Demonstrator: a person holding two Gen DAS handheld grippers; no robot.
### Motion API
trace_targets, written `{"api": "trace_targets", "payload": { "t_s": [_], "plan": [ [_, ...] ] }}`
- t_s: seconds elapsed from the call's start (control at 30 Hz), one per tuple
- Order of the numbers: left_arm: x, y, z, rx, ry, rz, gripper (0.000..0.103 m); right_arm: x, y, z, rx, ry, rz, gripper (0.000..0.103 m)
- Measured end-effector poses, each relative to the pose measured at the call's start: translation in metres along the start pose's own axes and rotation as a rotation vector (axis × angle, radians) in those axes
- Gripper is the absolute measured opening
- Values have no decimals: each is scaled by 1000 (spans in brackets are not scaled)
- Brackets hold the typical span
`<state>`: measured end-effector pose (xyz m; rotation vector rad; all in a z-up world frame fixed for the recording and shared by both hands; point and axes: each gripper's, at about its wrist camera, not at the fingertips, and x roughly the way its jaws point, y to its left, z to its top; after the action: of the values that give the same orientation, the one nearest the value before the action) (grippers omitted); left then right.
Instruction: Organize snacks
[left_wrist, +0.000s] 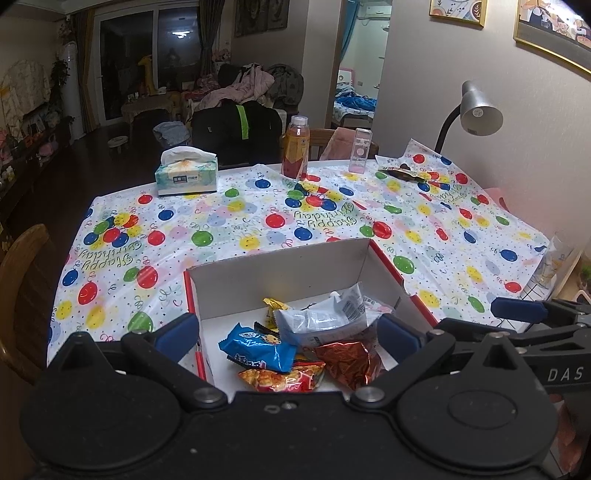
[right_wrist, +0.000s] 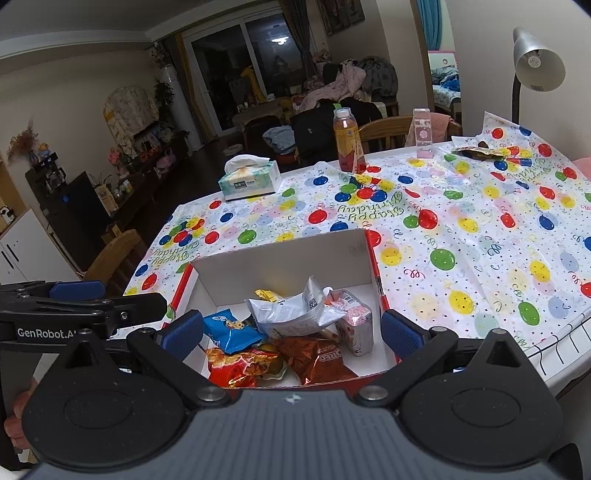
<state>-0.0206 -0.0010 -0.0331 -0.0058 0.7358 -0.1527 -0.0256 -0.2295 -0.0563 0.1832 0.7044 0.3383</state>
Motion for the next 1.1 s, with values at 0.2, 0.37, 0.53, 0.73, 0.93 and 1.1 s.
{"api": "trace_targets", "payload": {
  "t_s": [0.2, 0.37, 0.53, 0.73, 0.93, 1.1],
  "plan": [
    [-4, -3, 0, -3, -4, -1, 103, -1, 0, 0, -1, 1, -10, 103],
    [-5, -3, -1, -12, 5, -12, 103, -3, -1, 0, 7, 1, -20, 103],
    [-5, -5, -3, -14, 8, -21, 103, -4, -3, 0, 16, 6, -34, 103],
    [-3, -4, -4, -19, 22, -33, 103, -5, -4, -1, 24, 17, -49, 103],
    [0, -3, -6, -23, 37, -25, 103, -5, -4, -2, 27, 23, -54, 103],
    [1, 0, -6, -30, 43, -13, 103, -2, -6, -2, 41, 41, -78, 103]
  ]
}}
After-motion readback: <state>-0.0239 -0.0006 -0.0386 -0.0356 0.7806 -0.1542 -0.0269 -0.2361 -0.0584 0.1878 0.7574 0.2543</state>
